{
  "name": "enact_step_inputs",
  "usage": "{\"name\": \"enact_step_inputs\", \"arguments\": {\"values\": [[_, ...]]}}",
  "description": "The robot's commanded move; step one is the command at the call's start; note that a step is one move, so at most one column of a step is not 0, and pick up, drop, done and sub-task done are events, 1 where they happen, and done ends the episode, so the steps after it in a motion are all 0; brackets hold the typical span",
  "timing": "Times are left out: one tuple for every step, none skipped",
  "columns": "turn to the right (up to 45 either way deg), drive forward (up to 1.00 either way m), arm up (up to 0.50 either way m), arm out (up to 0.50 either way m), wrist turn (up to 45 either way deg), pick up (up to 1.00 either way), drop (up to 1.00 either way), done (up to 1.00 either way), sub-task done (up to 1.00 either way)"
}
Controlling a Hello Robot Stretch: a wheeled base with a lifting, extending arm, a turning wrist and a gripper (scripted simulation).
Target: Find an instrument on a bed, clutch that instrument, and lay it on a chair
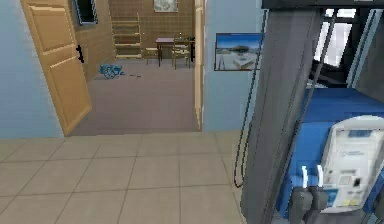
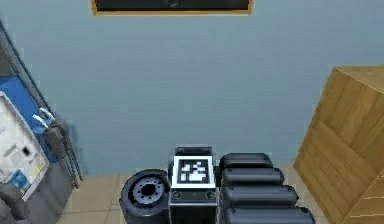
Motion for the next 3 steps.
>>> {"name": "enact_step_inputs", "arguments": {"values": [[-9.0, 0.0, 0.0, 0.0, 0.0, 0.0, 0.0, 0.0, 0.0], [0.0, 1.0, 0.0, 0.0, 0.0, 0.0, 0.0, 0.0, 0.0], [0.0, 1.0, 0.0, 0.0, 0.0, 0.0, 0.0, 0.0, 0.0]]}}
